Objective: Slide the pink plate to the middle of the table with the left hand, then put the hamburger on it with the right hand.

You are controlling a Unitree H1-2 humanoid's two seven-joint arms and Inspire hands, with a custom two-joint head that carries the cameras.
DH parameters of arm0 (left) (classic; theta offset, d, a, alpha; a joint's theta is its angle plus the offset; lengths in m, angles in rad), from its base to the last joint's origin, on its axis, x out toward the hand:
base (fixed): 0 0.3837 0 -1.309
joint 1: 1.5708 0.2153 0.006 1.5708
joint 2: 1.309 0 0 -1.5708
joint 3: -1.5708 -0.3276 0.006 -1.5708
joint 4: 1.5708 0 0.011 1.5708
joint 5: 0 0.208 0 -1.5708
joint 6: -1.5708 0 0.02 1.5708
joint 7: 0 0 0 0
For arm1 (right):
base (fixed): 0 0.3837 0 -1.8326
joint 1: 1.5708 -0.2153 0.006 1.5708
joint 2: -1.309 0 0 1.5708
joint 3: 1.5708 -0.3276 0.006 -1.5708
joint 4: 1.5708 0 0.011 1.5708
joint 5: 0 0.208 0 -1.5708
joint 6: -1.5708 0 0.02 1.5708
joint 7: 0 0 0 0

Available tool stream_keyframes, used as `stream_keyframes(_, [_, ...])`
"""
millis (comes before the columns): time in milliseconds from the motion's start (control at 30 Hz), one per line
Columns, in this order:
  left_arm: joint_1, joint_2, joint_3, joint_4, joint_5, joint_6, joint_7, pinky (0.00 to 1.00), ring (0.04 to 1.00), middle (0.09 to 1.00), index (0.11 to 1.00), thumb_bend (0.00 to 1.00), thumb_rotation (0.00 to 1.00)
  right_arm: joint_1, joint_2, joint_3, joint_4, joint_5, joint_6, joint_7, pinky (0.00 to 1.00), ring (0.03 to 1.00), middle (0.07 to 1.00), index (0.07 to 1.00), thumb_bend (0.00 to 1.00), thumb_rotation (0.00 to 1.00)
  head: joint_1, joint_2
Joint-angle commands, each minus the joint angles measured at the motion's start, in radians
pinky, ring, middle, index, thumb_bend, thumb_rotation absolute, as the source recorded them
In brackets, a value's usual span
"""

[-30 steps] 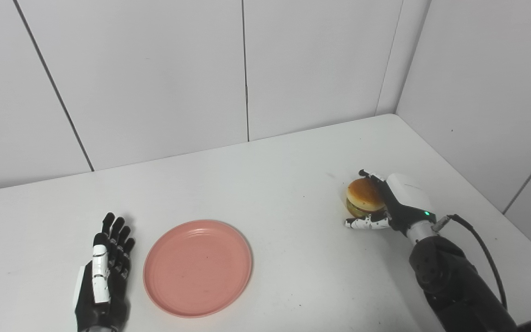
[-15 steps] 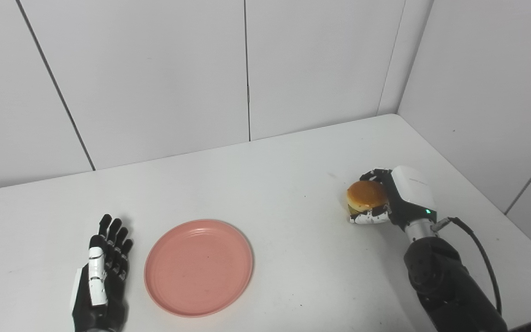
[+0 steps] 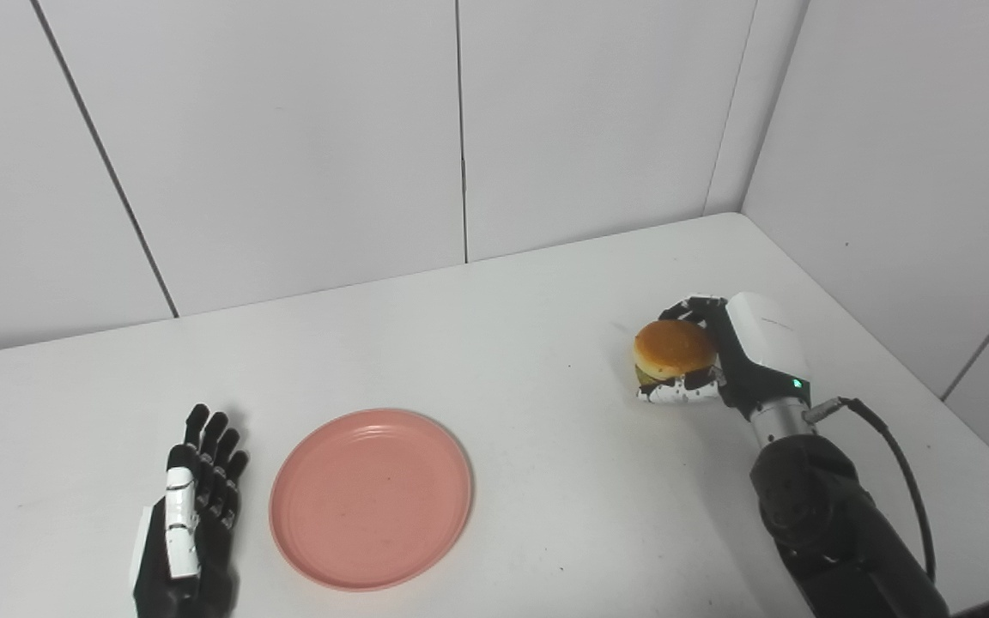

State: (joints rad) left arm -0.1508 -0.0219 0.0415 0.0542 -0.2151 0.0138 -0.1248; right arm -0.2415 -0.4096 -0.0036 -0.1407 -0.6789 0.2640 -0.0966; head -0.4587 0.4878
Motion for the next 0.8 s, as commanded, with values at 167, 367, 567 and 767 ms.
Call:
stream_keyframes(167, [0.086, -0.031, -0.02, 0.038, 0.054, 0.005, 0.044, 1.0, 1.0, 1.0, 1.0, 0.48, 1.0, -0.063, 0.063, 0.026, -0.101, 0.049, -0.093, -0.017, 0.13, 0.188, 0.28, 0.485, 0.51, 0.11, 0.065, 0.006])
stream_keyframes(367, [0.095, -0.047, -0.034, 0.026, 0.075, 0.017, 0.059, 1.0, 1.0, 1.0, 1.0, 0.5, 1.0, -0.105, 0.12, 0.069, -0.088, 0.091, -0.121, -0.003, 0.12, 0.176, 0.269, 0.486, 0.51, 0.11, 0.103, 0.01])
stream_keyframes(567, [0.103, -0.058, -0.043, 0.022, 0.092, 0.006, 0.065, 1.0, 1.0, 1.0, 1.0, 0.49, 1.0, -0.142, 0.165, 0.119, -0.028, 0.126, -0.166, 0.011, 0.15, 0.216, 0.43, 0.485, 0.52, 0.02, 0.142, 0.016])
stream_keyframes(767, [0.115, -0.072, -0.064, -0.004, 0.097, 0.053, 0.07, 1.0, 1.0, 1.0, 1.0, 0.49, 1.0, -0.165, 0.194, 0.181, 0.01, 0.121, -0.217, 0.018, 0.17, 0.25, 0.42, 0.507, 0.52, 0.0, 0.233, 0.024])
